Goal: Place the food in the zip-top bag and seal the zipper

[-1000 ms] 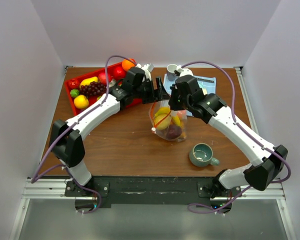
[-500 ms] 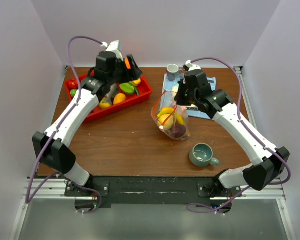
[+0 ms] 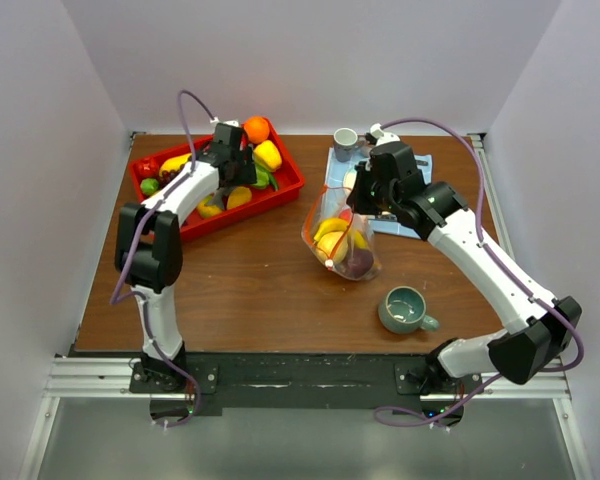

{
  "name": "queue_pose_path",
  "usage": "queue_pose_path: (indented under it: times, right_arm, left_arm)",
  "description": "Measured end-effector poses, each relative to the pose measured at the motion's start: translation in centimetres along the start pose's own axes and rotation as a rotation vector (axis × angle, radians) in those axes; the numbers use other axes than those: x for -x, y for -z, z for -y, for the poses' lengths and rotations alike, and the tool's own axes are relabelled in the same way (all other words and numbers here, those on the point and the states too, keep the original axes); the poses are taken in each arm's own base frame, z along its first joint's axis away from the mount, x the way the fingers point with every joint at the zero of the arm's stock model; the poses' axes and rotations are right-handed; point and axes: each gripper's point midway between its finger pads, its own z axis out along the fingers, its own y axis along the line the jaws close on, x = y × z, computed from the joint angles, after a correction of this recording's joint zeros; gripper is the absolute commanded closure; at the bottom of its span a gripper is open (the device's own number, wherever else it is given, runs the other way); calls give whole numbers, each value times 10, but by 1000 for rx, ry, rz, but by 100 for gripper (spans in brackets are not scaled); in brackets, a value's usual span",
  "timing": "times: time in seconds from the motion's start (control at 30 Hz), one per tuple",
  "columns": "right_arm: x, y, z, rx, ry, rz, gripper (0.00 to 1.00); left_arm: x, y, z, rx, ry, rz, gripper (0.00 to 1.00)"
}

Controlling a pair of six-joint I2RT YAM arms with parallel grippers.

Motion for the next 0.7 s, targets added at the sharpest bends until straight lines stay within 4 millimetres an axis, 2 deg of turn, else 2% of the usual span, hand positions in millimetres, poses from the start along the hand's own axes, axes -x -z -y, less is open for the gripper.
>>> queue_pose_path:
  times: [0.2, 0.47, 0.5, 0.63, 0.7]
  right_arm:
    - [0, -1, -2, 12, -1, 1, 100]
    - [1, -2, -6, 32, -2, 4, 100]
    - [1, -2, -6, 32, -2, 5, 100]
    - [1, -3, -7, 32, -2, 5, 100]
    - [1, -5, -6, 31, -2, 1, 100]
  left_arm:
    - [-13, -16, -3, 16, -47, -44, 27]
    - [-41, -39, -7, 36, -67, -118, 30]
    - [-44, -42, -8, 38, -68, -125, 32]
    - [-47, -44, -8, 41, -67, -131, 57]
    - [-46, -44, -8, 39, -67, -128, 64]
